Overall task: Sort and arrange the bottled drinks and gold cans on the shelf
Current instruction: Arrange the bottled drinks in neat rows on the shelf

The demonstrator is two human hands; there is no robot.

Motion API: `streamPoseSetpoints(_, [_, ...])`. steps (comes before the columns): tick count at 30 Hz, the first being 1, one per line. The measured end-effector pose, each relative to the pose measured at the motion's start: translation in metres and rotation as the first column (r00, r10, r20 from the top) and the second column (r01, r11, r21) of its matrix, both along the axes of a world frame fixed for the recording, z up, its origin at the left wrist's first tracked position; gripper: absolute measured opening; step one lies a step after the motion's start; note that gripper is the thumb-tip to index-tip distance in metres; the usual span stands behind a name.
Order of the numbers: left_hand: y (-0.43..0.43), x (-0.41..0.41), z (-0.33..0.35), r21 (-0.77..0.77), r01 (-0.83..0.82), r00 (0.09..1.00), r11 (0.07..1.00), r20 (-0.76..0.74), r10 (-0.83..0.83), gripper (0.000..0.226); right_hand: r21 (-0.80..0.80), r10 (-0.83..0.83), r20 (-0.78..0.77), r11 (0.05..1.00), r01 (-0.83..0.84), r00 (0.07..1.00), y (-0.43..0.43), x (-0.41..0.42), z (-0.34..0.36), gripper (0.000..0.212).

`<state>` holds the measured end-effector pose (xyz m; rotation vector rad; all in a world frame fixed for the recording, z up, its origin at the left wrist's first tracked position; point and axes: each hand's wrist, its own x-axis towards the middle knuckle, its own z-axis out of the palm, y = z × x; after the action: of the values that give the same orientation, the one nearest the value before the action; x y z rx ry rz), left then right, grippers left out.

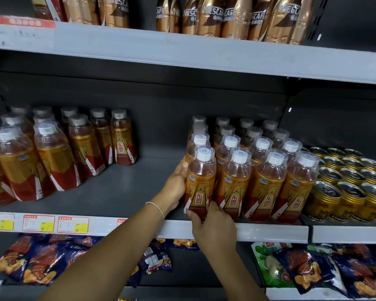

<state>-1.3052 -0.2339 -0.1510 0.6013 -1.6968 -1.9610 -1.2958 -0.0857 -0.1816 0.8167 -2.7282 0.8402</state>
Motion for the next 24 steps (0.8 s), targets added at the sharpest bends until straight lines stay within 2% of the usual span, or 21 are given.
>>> streamPoseSetpoints(8, [0.000,0.006,0.007,-0.072,0.055,0.997,0.996,0.058,-0.051,0.045,-0.008,0.004,0.009,1.000,-0.004,1.000,0.001,0.002,0.004,0.048])
streamPoseSetpoints(14, [0.000,0.017,0.008,-0.119,-0.007,0.991,0.993,0.134,0.023,0.054,0.105,-0.026,-0.007,0.994,0.027,1.000,-0.002,-0.001,0.015,0.043])
streamPoseSetpoints(17, [-0.002,0.028,0.007,-0.196,-0.017,0.984,0.980,0.170,0.052,0.055,0.145,-0.048,-0.039,0.988,0.054,0.998,0.000,-0.002,0.019,0.042])
streamPoseSetpoints(21, [-0.005,0.048,0.008,-0.301,0.063,0.978,0.951,0.207,0.000,0.055,0.188,-0.071,-0.065,0.979,0.082,0.995,0.003,0.004,0.022,0.040])
streamPoseSetpoints(24, [-0.019,0.065,0.008,-0.390,0.133,0.962,0.911,0.270,-0.025,0.055,0.220,-0.098,-0.144,0.967,0.128,0.985,0.005,0.012,0.024,0.049])
